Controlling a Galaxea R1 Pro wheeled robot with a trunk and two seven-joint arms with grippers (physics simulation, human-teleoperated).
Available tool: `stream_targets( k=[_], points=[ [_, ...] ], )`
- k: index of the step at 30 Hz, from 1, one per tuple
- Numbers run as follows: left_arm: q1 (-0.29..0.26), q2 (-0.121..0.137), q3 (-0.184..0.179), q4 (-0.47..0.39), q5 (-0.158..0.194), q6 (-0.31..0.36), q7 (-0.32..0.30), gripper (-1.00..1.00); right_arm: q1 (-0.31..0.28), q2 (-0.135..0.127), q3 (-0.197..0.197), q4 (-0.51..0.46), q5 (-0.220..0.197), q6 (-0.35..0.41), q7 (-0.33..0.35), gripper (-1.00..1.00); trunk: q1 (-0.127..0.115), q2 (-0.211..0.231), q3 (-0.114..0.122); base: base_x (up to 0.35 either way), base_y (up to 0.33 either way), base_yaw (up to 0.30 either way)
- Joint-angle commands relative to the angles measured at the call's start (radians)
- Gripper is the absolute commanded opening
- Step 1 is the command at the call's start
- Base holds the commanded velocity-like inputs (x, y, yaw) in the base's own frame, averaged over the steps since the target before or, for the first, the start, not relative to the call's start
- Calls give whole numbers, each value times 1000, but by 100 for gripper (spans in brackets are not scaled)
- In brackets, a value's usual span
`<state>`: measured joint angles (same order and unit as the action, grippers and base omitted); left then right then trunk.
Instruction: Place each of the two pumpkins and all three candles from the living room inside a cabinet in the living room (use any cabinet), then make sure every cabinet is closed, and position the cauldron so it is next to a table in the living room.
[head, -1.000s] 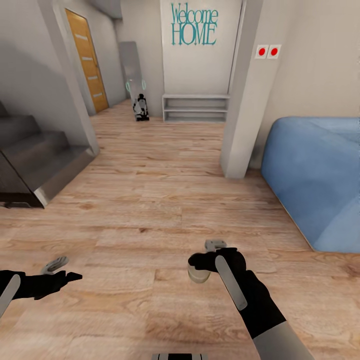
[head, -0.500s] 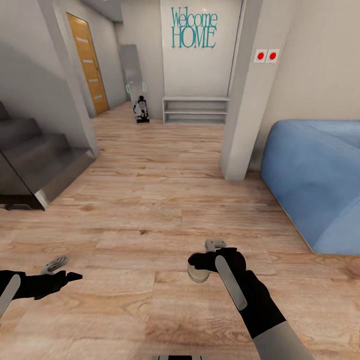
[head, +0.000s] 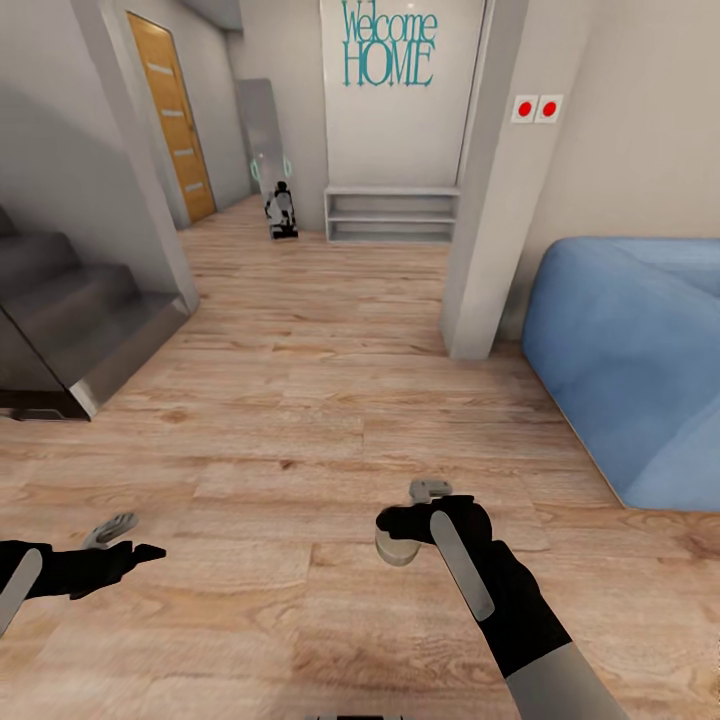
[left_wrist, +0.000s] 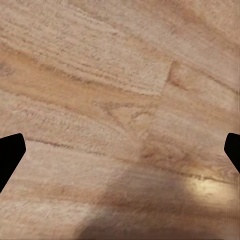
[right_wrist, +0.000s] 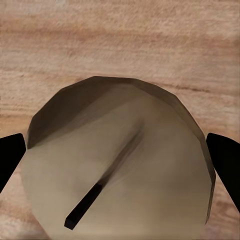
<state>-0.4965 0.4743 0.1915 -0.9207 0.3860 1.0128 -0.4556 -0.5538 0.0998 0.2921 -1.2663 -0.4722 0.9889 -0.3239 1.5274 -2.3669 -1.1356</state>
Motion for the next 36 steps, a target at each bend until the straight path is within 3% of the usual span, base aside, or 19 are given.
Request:
stream_targets(
  k=[1,36],
  points=[
    [-1,-1,1,0,-6,4,-8,100,-1,0,1,-1,-10,2,-10,-100,-4,7,1,0,0,0],
    [-1,-2,-1,0,-16,0,-3,100,-1,0,2,1,-8,-27,-12,-100,-138,252,54,0,0,0]
  ],
)
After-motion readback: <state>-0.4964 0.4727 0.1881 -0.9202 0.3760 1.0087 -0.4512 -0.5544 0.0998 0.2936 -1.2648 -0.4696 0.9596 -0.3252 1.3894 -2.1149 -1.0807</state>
